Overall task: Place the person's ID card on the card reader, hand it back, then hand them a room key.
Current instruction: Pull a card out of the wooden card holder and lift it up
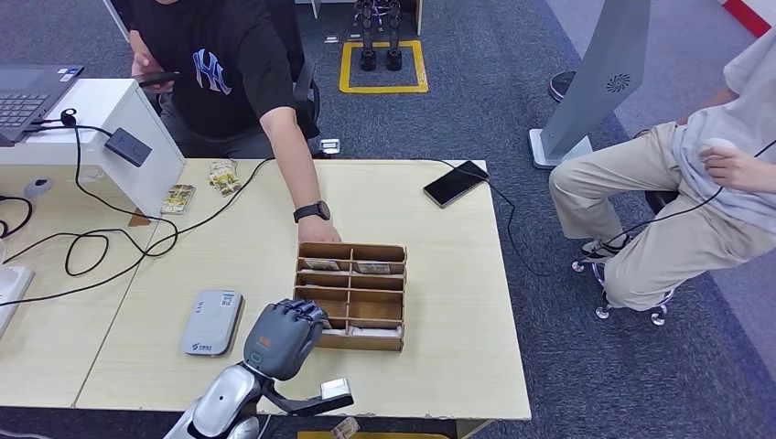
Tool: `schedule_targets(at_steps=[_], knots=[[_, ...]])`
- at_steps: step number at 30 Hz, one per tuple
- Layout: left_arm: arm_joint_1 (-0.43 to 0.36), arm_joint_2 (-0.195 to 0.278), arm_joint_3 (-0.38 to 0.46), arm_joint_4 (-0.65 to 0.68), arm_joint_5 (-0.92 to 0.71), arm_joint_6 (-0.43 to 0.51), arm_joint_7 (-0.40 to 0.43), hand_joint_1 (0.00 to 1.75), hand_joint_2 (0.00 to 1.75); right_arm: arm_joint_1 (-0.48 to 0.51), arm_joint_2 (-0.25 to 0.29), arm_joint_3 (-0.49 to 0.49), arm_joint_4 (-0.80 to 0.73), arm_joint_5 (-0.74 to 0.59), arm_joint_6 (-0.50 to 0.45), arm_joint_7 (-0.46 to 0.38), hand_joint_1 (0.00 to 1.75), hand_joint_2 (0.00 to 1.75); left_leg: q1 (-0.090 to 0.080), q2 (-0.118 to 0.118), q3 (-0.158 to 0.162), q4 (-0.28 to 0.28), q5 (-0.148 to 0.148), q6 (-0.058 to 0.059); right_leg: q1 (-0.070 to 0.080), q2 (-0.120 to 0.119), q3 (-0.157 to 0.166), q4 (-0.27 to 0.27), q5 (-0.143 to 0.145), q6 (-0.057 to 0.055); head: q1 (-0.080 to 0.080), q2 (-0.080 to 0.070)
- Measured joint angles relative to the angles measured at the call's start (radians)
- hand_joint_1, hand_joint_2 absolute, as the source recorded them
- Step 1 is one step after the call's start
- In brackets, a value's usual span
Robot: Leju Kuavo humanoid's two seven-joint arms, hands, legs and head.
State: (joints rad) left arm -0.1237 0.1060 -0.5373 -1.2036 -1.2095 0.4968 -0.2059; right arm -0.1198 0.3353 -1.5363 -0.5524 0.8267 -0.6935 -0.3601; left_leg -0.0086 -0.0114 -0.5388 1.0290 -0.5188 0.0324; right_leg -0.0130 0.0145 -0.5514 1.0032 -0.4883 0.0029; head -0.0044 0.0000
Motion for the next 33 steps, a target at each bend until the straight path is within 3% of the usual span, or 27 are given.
schedule_targets(at_steps=[21,29,33], knots=[[-0.002,0.001,-0.001,0.003,0.061,0.010,-0.026,1.75,1.75,0.000,0.000,0.000,0.000,0.000,0.000,-0.004,0.00,1.75,0.000,0.000,0.000,0.000,0.000,0.000,0.000,0.000,0.000,0.000,0.000,0.000,0.000,0.000],[0.003,-0.003,0.000,-0.011,0.111,0.122,-0.070,1.75,1.75,0.000,0.000,0.000,0.000,0.007,0.000,-0.007,0.00,1.75,0.000,0.000,0.000,0.000,0.000,0.000,0.000,0.000,0.000,0.000,0.000,0.000,0.000,0.000],[0.029,-0.052,0.037,-0.081,0.190,0.184,-0.180,1.75,1.75,0.000,0.000,0.000,0.000,0.015,0.000,0.002,0.00,1.75,0.000,-0.001,0.000,0.000,0.000,0.000,0.000,0.000,0.000,0.000,0.000,0.000,0.000,0.000]])
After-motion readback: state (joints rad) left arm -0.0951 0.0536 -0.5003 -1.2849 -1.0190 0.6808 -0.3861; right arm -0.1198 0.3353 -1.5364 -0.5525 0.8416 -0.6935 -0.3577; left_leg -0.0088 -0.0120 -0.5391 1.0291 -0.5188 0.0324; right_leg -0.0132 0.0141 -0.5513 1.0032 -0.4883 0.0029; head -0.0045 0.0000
